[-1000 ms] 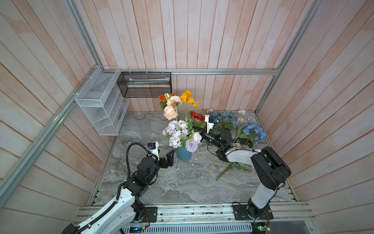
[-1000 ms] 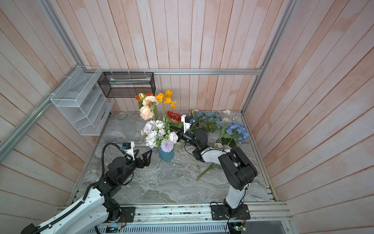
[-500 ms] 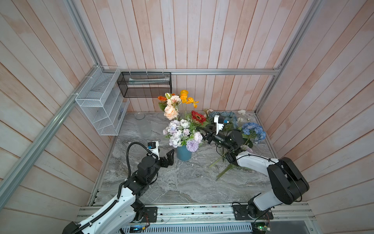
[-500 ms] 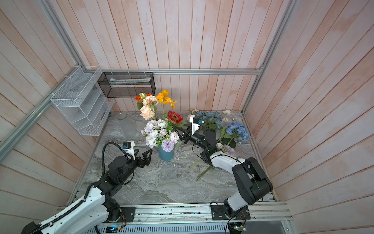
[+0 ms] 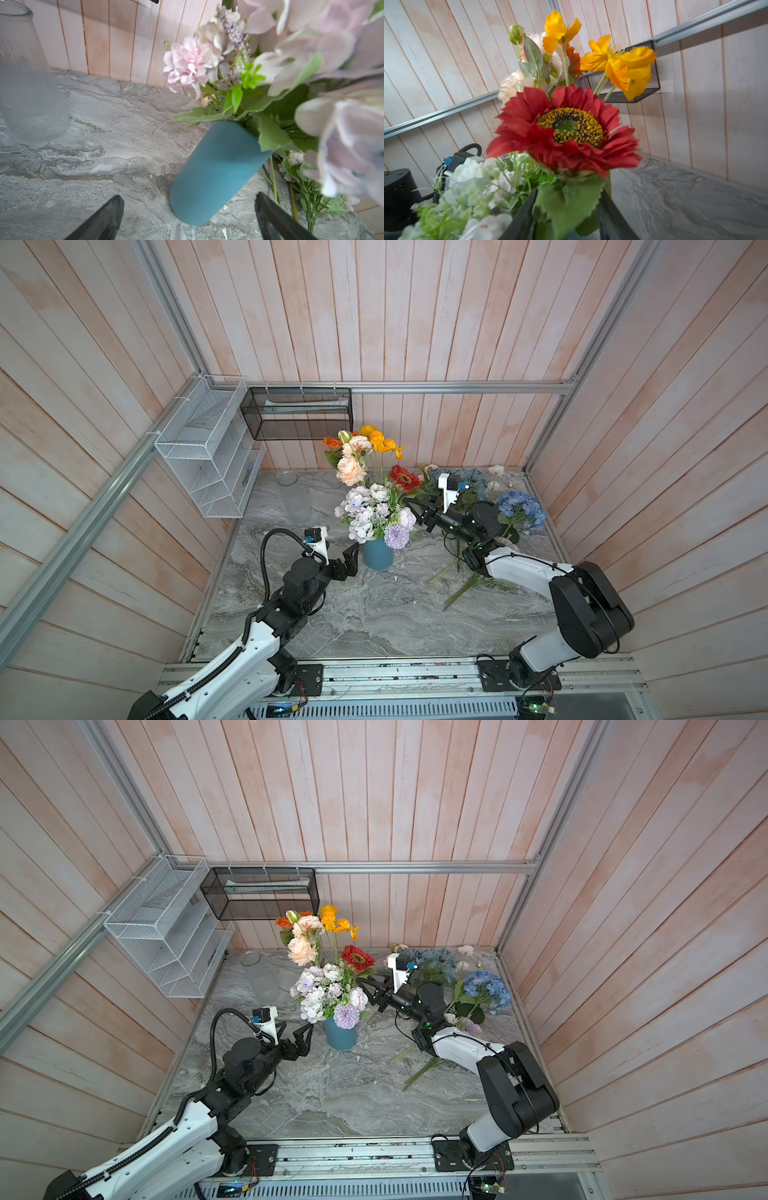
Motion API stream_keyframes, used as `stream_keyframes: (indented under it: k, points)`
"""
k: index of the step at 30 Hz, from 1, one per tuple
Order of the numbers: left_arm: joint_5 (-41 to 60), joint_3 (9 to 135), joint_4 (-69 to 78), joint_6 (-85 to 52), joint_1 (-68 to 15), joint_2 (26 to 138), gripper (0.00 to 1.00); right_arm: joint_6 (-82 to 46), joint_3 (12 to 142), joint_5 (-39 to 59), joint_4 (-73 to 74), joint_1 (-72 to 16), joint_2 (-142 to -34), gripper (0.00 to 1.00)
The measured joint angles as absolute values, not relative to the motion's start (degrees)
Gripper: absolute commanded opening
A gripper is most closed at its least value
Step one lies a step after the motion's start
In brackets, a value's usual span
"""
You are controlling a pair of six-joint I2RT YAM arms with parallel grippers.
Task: Arrange the flowers into the vase
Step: 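Open the right gripper and withdraw it back to the flower pile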
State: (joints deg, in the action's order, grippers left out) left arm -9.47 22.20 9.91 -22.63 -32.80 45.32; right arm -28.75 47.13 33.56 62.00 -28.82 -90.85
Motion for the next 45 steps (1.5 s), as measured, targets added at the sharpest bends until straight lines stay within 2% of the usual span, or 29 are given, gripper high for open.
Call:
stream_keyframes:
  k: [5, 10, 12, 18, 22, 27, 32, 40, 45]
  points:
    - [-9.6, 22.2, 9.9, -22.5, -32.8, 45.2, 1.0, -31.0, 51.3, 34.7, 64.6, -28.8, -95.5, 0.36]
    - [-9.7, 22.2, 9.9, -22.5, -32.8, 45.1, 1.0, -33.6, 54.7, 36.1, 67.7, -28.8, -99.5, 0.23]
    - [-9.7, 22.2, 10.0, -22.5, -32.8, 45.1, 1.0, -34.6, 55.1, 36.4, 68.3, -28.8, -100.9, 0.23]
    - [-9.7, 22.2, 10.9, -22.5, -32.8, 45.1, 1.0, -36.0, 53.4, 37.5, 68.7, -28.8, -102.2, 0.23]
    - [-10.0, 22.2, 12.6, -22.2, -32.8, 45.2, 1.0, -35.2, 50.5, 37.6, 66.0, -28.5, -99.4, 0.31]
    - [-13.3, 22.2, 15.8, -22.1, -32.8, 46.1, 1.0, -32.3, 47.7, 36.5, 57.4, -26.6, -90.2, 0.39]
    - [-16.2, 22.2, 19.7, -23.0, -30.7, 47.4, 1.0, -29.3, 44.5, 30.5, 45.6, -24.7, -79.5, 0.41]
    - [-16.8, 19.4, 25.7, -26.6, -27.2, 48.1, 1.0, -28.6, 42.6, 9.5, 17.5, -23.5, -68.2, 0.46]
    - [-16.8, 17.1, 27.6, -26.9, -26.4, 48.4, 1.0, -32.5, 38.0, 1.8, 6.3, -23.4, -63.9, 0.46]
